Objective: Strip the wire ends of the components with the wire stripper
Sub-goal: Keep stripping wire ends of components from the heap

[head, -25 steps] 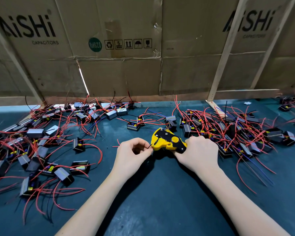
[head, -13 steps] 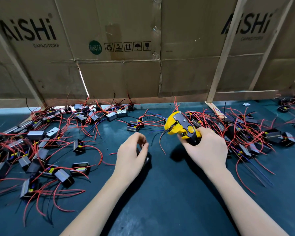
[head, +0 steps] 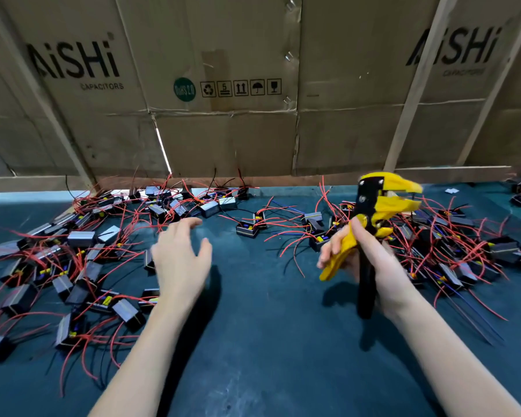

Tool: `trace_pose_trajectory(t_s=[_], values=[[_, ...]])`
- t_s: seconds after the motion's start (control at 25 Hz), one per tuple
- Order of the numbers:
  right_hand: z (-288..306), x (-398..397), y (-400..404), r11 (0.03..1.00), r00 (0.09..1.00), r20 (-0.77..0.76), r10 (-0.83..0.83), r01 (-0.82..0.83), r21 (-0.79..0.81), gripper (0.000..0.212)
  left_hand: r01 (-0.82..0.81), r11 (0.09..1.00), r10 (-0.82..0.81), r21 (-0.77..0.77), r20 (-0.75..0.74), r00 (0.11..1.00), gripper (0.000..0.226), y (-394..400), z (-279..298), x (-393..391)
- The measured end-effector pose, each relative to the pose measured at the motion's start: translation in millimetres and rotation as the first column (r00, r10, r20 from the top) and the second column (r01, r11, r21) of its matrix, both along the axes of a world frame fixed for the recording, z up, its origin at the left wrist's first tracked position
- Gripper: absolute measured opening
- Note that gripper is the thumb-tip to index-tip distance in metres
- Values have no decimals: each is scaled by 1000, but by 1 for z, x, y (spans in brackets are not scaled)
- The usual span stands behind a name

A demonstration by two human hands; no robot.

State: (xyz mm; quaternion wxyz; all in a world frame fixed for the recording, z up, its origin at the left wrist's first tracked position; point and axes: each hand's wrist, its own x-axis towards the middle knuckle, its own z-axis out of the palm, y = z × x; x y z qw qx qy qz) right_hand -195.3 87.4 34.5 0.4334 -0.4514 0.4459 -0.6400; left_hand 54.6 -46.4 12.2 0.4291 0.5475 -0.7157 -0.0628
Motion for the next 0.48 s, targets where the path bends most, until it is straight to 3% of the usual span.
trace_pose_trajectory(t_s=[0.08,0.2,0.4,0.48], values=[[-9,9,-5,987,994,36,105,-108,122,59,-177,983,172,40,112,979,36,-12,-2,18],[-21,10,-13,961,996,42,84,-92,260,56,-313,940,288,137,176,941,40,-21,-5,36],[-24,-13,-21,932,948,40,-317,303,198,47,-346,920,274,182,332,903,32,-27,-9,44],[-24,-21,-20,920,937,41,-347,332,209,52,-314,935,255,164,303,918,28,-27,-7,45]])
